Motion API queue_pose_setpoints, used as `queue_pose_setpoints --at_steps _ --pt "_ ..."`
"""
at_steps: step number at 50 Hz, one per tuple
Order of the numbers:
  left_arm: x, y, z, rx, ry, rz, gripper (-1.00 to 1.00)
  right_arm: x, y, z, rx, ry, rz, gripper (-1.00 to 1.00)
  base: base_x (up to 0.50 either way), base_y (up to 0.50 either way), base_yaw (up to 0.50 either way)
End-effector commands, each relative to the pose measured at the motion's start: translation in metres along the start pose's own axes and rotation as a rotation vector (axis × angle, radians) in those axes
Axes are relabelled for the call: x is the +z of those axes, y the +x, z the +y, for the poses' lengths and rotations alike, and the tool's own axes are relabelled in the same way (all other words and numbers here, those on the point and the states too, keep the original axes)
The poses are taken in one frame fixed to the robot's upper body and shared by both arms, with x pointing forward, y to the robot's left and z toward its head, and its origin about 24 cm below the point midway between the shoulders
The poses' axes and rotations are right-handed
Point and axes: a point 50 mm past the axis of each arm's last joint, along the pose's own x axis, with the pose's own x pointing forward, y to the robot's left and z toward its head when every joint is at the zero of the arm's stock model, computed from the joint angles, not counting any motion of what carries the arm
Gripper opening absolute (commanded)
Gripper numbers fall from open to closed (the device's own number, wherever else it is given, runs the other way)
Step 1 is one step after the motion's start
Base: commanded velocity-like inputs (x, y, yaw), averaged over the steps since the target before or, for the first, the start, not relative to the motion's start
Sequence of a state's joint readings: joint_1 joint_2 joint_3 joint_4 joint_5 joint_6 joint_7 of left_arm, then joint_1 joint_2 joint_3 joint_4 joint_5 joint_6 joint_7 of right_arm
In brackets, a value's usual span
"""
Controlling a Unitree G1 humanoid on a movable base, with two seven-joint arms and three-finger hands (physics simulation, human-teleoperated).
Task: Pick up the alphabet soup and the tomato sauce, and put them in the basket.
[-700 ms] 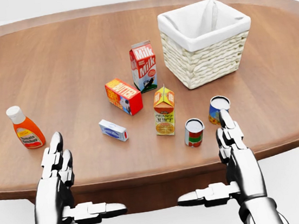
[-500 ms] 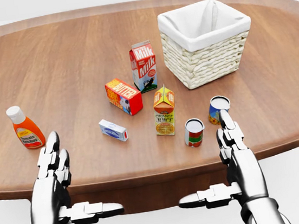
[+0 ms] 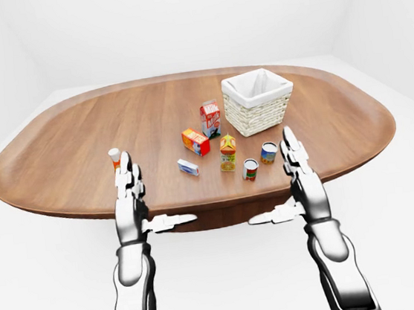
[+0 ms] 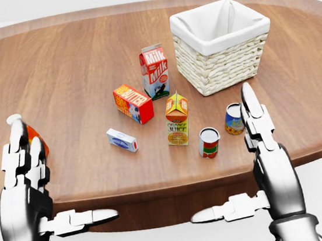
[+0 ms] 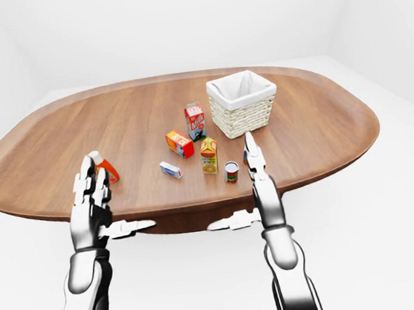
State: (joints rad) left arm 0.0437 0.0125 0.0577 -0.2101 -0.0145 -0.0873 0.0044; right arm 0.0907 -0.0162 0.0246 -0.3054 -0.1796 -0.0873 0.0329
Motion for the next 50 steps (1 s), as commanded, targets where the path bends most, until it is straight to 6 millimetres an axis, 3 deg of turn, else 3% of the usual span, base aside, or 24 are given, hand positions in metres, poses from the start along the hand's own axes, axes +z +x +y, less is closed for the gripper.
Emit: queue_pose_setpoints --at_steps 1,23,50 --pt "0.0299 -0.0054 0.0048 0.035 -0.012 -0.122 1.0 0.0335 -0.0068 0.0 -0.002 -0.111 -0.129 1.0 0.0 0.0 0.0" --pt "0.033 -0.0079 0.0046 0.03 -0.018 -0.133 1.0 0.038 -0.0079 0.0001 -0.003 -0.122 -0.145 1.0 0.01 0.0 0.0" --pt "0.0294 -0.0071 0.0027 0.015 -0.028 -0.118 1.0 0.0381 -0.0081 -0.0002 -0.006 -0.124 -0.146 1.0 0.3 0.0 0.0"
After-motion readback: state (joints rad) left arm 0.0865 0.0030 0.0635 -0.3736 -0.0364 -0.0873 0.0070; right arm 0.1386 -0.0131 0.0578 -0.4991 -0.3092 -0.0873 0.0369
